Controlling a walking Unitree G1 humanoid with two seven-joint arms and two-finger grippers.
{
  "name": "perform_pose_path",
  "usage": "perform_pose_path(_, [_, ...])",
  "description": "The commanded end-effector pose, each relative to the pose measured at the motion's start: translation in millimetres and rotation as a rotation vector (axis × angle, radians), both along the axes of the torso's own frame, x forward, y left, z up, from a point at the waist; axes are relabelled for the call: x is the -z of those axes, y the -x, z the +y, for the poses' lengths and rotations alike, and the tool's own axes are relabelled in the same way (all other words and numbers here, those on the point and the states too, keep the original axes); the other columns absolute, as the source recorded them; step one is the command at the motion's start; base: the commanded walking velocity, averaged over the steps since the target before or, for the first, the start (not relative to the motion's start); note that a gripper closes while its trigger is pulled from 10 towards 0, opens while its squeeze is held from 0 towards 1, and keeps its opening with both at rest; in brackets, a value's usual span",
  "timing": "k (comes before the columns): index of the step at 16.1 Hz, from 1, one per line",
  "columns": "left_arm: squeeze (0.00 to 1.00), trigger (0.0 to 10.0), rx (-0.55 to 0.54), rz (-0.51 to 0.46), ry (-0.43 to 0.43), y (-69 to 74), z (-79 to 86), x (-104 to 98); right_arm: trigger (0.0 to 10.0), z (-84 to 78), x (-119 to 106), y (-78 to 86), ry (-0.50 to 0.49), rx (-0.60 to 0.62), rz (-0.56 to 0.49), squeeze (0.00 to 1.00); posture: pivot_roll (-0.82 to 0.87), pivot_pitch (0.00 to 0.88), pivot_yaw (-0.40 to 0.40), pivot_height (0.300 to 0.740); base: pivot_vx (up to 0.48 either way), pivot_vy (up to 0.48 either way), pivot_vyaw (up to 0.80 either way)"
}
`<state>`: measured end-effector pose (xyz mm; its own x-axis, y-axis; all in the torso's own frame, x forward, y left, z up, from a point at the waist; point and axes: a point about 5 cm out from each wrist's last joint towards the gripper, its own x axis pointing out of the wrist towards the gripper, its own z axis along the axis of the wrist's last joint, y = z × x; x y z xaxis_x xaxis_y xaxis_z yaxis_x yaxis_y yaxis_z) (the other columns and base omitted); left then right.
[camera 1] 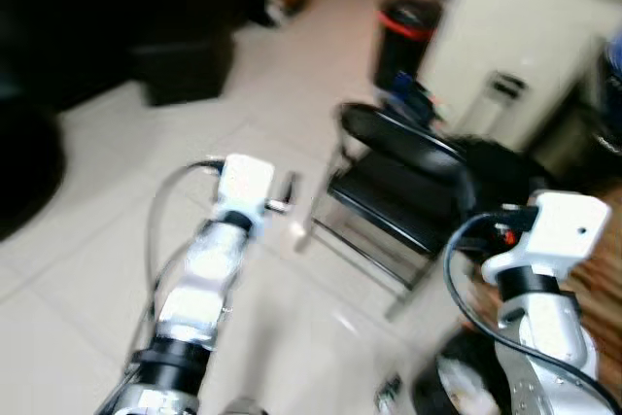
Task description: Picking trash to rubbish bin
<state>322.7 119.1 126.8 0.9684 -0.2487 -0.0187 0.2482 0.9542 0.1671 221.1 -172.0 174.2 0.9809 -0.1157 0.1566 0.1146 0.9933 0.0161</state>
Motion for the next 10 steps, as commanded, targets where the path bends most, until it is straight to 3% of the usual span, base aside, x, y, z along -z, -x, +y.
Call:
perform_pose_path(1, [0.0,10.0,0.027,0.013,0.007,0.4,-9.6,1,10.0,-5.5,0,1.4,0.006,0.019,0.006,0.0,0.19,0.08,-0.103,0.74,0.0,0.0,0.8])
perform_pose_path(4, [0.0,10.0,0.025,0.023,0.005,-0.5,-9.2,3,10.0,-2.7,2,-0.3,0.001,0.006,0.014,0.0,0.19,0.078,-0.1,0.74,0.0,0.0,0.8])
perform_pose_path(6, [0.0,10.0,-0.009,-0.033,-0.007,-0.9,-1.4,2,10.0,-3.4,2,-1.7,-0.012,0.007,0.01,0.0,0.19,0.073,-0.098,0.74,0.0,0.0,0.75])
perform_pose_path(8, [0.0,10.0,-0.081,-0.052,-0.079,0.1,16.6,18,10.0,-0.9,8,-5.6,-0.024,-0.014,0.019,0.0,0.2,0.066,-0.098,0.74,0.0,0.0,0.0])
perform_pose_path(10, [0.0,10.0,-0.098,-0.069,-0.133,4.7,22.2,28,10.0,6.1,9,-15.4,0.024,-0.114,0.022,0.0,0.22,0.068,-0.129,0.74,0.0,0.0,0.0])
